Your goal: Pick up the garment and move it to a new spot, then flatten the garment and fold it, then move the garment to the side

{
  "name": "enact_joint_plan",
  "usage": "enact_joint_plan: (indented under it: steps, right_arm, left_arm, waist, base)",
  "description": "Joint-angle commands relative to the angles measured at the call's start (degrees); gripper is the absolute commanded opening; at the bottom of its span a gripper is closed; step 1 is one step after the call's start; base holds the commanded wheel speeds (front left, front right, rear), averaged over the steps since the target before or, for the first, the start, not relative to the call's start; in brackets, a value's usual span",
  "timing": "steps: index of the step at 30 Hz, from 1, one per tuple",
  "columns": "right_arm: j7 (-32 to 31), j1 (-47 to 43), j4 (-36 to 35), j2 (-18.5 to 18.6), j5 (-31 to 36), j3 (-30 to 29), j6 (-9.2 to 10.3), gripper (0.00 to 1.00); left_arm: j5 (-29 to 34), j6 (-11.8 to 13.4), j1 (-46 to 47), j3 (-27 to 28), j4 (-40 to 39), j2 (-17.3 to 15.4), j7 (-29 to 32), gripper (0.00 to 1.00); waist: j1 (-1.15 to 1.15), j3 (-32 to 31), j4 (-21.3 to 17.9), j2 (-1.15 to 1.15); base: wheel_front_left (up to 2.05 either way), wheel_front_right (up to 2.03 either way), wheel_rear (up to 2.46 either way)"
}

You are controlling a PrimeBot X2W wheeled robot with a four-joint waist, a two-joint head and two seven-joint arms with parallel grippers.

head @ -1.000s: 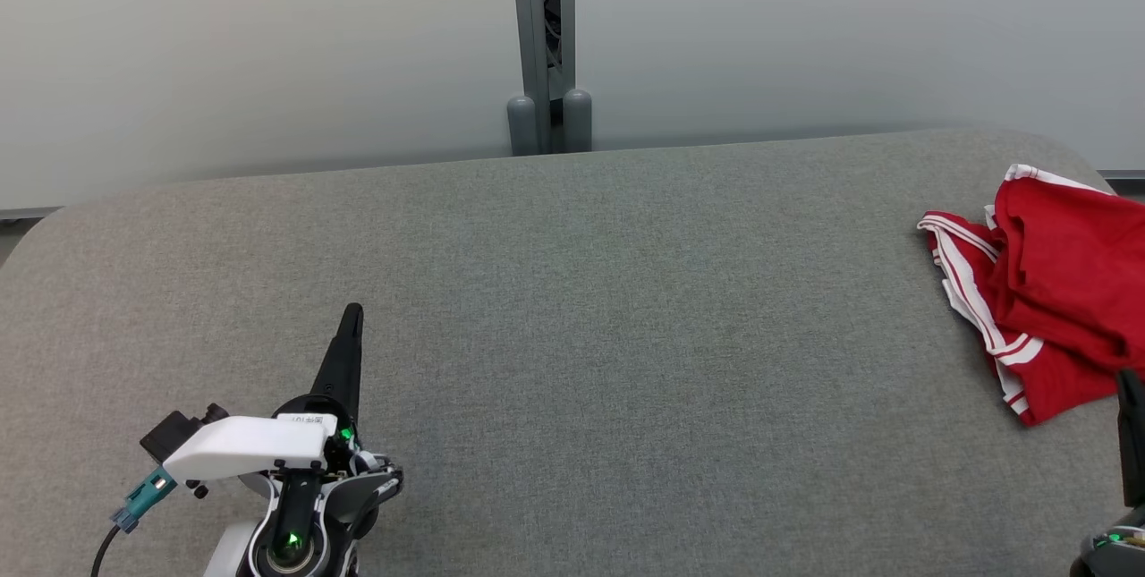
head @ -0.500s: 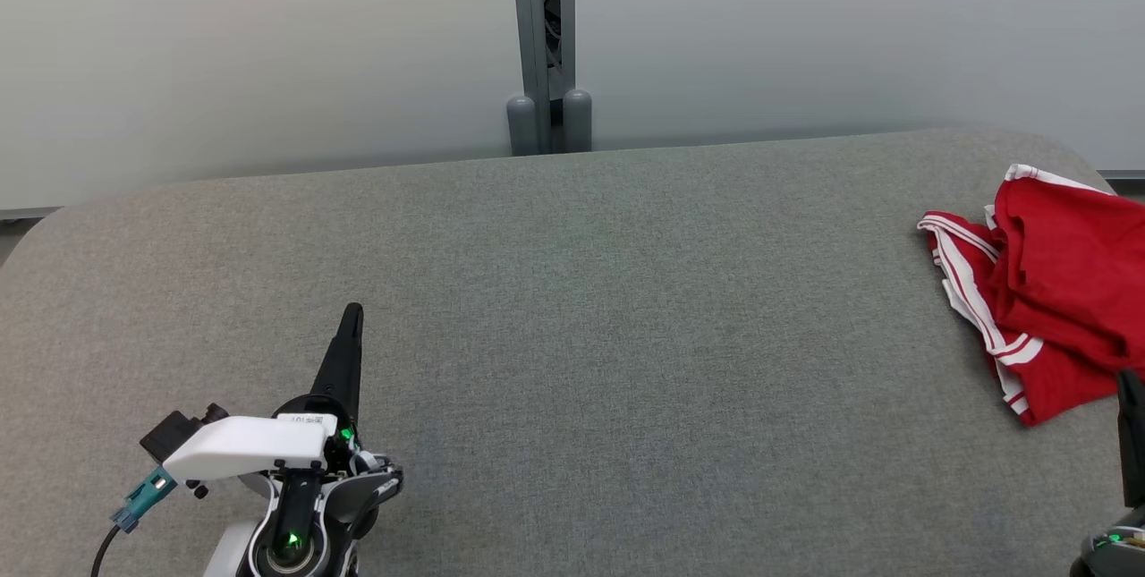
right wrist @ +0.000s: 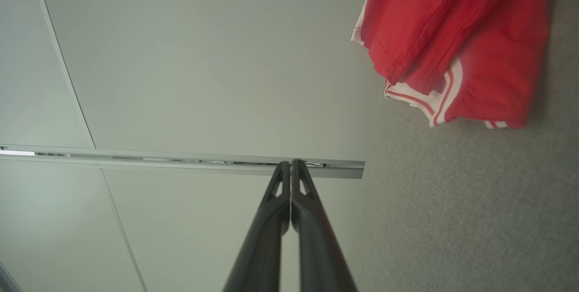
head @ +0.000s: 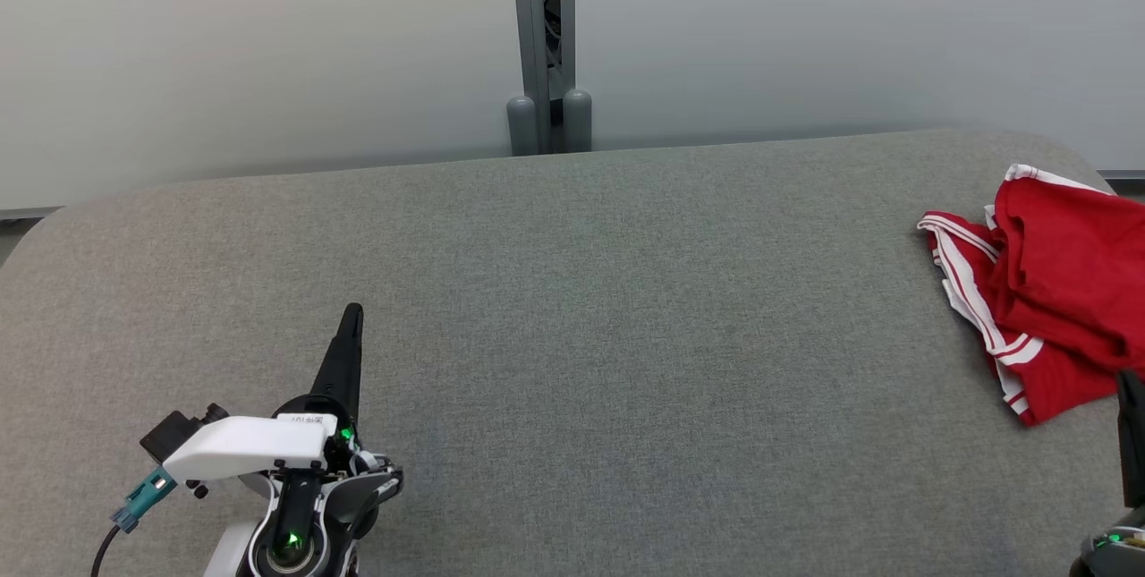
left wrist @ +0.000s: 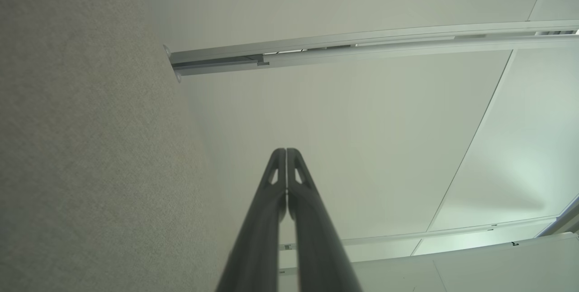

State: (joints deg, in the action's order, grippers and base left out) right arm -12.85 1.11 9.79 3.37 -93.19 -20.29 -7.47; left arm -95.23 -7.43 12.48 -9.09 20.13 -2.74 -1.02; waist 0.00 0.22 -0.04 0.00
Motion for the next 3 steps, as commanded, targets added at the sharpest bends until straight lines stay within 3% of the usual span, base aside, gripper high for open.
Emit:
enact_joint_plan:
  steps: [1, 3]
  right_arm:
    - [-0.30, 0.04, -0.30, 0.05, 0.27, -0.32, -0.04, 0.00]
    - [-0.31, 0.05, -0.30, 0.04, 0.28, -0.33, -0.04, 0.00]
  left_arm:
    - [0.14, -0.21, 1.14, 0.07, -0.02, -0.26, 0.21, 0.00]
    - [0.14, -0.21, 1.14, 0.07, -0.02, -0.26, 0.21, 0.00]
  waist:
    - [0.00, 0.00, 0.00, 0.00]
    - [0.00, 0.00, 0.00, 0.00]
  base:
    - [0.00, 0.00, 0.00]
    - [0.00, 0.00, 0.00]
